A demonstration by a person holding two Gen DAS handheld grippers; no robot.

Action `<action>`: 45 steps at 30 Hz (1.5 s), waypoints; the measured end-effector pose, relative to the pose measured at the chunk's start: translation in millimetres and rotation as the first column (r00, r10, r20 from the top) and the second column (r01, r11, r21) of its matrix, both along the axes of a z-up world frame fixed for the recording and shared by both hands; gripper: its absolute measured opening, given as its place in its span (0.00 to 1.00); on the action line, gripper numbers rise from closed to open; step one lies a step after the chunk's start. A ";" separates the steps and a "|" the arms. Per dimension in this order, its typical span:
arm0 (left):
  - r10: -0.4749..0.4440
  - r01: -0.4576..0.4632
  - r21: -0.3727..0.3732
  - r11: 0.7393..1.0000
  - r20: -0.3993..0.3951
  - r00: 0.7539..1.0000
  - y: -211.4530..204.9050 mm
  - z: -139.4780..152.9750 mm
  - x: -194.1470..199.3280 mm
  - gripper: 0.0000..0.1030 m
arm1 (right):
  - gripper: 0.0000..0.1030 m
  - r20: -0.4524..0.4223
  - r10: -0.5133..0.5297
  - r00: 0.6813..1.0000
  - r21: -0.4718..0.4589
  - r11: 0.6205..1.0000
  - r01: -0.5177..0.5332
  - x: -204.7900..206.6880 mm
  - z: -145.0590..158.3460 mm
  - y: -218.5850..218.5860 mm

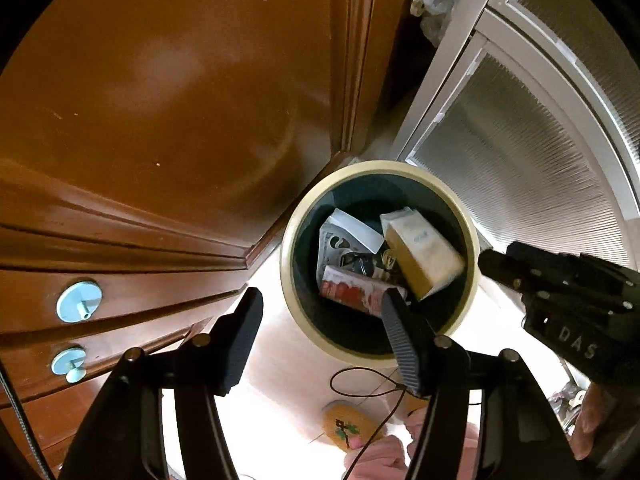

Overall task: Collect trash
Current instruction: 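Lower both held boxes over the floor bin and open both grippers, then raise both tools back toward the counter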

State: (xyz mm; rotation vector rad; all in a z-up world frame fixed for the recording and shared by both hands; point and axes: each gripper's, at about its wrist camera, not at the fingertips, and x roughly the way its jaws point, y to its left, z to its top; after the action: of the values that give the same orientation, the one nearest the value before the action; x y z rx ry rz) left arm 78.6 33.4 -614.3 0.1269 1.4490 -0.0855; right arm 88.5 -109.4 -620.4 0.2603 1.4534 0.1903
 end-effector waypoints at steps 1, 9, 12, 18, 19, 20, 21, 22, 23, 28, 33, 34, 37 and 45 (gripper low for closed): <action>0.000 0.000 0.001 1.000 0.004 1.000 0.6 1.1 1.2 0.58 | 0.33 -0.005 0.002 1.000 -0.001 1.000 -0.002 -2.1 1.1 0.5; 0.024 -0.024 0.000 1.000 0.018 1.000 2.3 19.3 -5.1 0.58 | 0.33 -0.031 0.002 1.000 0.013 1.000 -0.001 -18.7 19.8 4.3; 0.040 -0.040 -0.007 0.999 0.025 0.999 3.9 40.1 -10.8 0.58 | 0.33 -0.037 -0.003 0.999 0.027 1.000 0.004 -25.6 36.7 5.8; 0.060 -0.059 -0.019 0.998 0.059 0.996 8.3 101.5 -22.1 0.58 | 0.33 -0.013 0.004 1.000 0.041 0.999 -0.004 -35.6 88.1 7.9; 0.060 -0.059 -0.021 0.998 0.063 0.996 8.9 110.7 -23.2 0.58 | 0.33 -0.004 0.006 1.000 0.043 0.999 -0.006 -37.6 99.6 8.0; 0.059 -0.058 -0.022 0.998 0.070 0.996 8.9 122.0 -24.7 0.58 | 0.33 0.004 0.007 1.000 0.044 0.999 -0.007 -38.5 109.2 8.1; 0.058 -0.056 -0.022 0.998 0.077 0.995 9.0 133.0 -26.6 0.58 | 0.33 0.014 0.007 1.000 0.045 0.999 -0.008 -40.3 122.4 7.8; 0.054 -0.052 -0.022 0.998 0.086 0.995 9.3 147.1 -28.7 0.58 | 0.33 0.021 0.004 1.000 0.047 0.999 -0.005 -41.9 135.1 7.3; 0.049 -0.047 -0.022 0.999 0.098 0.994 9.5 162.4 -31.1 0.58 | 0.33 0.028 0.000 1.000 0.050 0.999 -0.001 -43.5 147.6 6.5; 0.032 -0.028 -0.030 0.999 0.156 0.987 10.9 235.9 -43.4 0.58 | 0.33 0.092 -0.018 0.996 0.061 0.998 0.013 -53.1 213.5 2.9; 0.016 -0.006 -0.045 0.999 0.227 0.974 9.9 314.9 -56.1 0.60 | 0.33 0.172 -0.015 0.985 0.055 0.998 0.006 -66.2 287.2 1.0; 0.015 -0.004 -0.049 0.999 0.239 0.971 10.2 327.7 -58.2 0.63 | 0.33 0.187 -0.015 0.982 0.056 0.998 0.005 -69.3 301.0 0.6; 0.003 0.013 -0.055 0.998 0.289 0.957 12.3 373.3 -64.9 0.64 | 0.33 0.241 -0.018 0.970 0.059 0.998 0.003 -77.7 343.2 1.2; -0.028 0.067 -0.082 0.994 0.409 0.912 13.5 481.7 -77.2 0.67 | 0.33 0.389 -0.021 0.921 0.029 1.000 0.010 -94.2 443.1 0.9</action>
State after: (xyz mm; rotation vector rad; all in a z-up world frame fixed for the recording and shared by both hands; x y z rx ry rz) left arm 1.4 46.8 -132.6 0.0955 1.0209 -0.1582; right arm -5.8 -108.4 -177.3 0.2393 1.0525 0.2339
